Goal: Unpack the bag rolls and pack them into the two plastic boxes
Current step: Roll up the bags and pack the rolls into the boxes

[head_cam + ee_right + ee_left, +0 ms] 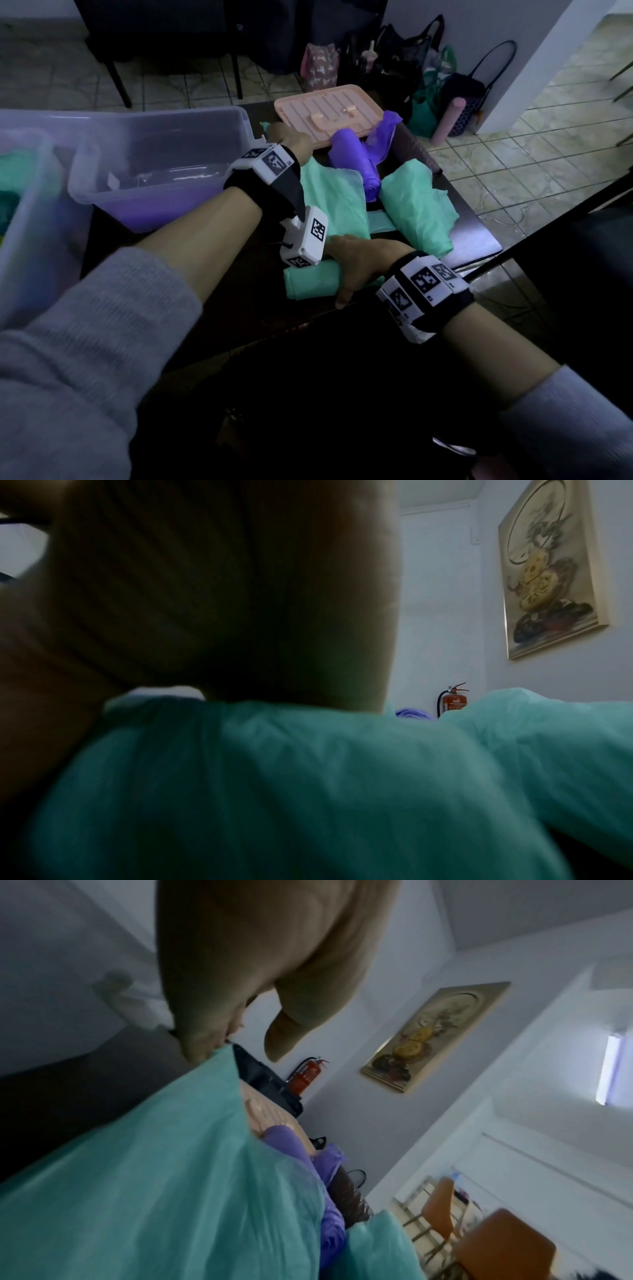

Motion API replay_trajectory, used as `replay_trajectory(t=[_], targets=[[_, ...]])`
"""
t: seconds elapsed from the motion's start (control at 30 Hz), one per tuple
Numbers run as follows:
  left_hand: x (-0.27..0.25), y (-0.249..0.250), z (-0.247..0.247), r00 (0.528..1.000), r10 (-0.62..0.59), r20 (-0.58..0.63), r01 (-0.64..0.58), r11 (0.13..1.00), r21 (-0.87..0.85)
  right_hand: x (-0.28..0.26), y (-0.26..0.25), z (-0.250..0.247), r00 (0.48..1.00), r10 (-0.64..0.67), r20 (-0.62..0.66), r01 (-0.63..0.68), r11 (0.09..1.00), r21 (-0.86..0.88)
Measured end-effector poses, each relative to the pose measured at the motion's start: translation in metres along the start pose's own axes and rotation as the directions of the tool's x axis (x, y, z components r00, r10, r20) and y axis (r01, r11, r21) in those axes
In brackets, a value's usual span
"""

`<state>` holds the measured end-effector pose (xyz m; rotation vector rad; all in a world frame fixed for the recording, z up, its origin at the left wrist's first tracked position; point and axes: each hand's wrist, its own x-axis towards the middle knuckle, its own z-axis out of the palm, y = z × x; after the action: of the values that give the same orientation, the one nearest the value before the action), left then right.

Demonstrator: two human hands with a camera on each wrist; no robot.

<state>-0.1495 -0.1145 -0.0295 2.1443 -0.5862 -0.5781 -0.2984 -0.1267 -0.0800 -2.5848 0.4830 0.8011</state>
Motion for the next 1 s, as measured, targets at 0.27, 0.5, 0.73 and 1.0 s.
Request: replay_trajectory(t=[0.27, 0.5, 0.73, 1.0], targets=[[-0.022, -0.028, 0.023, 0.843, -0.046, 0.536, -0.356, 0.7, 0.619, -0.004, -0.001, 0.005, 0.997, -0.002, -0.073, 0.0, 1.0, -0.027], [-0.019, -0.066, 0.024, 0.748, -0.062, 0.66, -0.515, 0.574, 0.637, -0.006, -0.008, 0.013, 0.99, -0.027, -0.14, 0.024, 0.999, -0.027], [-0.018, -0.08, 0.026, 0.742, -0.033, 0.669, -0.549, 0.543, 0.635, -0.01, -0.015, 0.015, 0.985, -0.056, -0.16, 0.053, 0.998, -0.024], [-0.016, -0.08, 0.025, 0.747, -0.027, 0.664, -0.542, 0.553, 0.632, -0.012, -0.012, 0.02, 0.971, -0.065, -0.228, 0.081, 0.995, 0.061]])
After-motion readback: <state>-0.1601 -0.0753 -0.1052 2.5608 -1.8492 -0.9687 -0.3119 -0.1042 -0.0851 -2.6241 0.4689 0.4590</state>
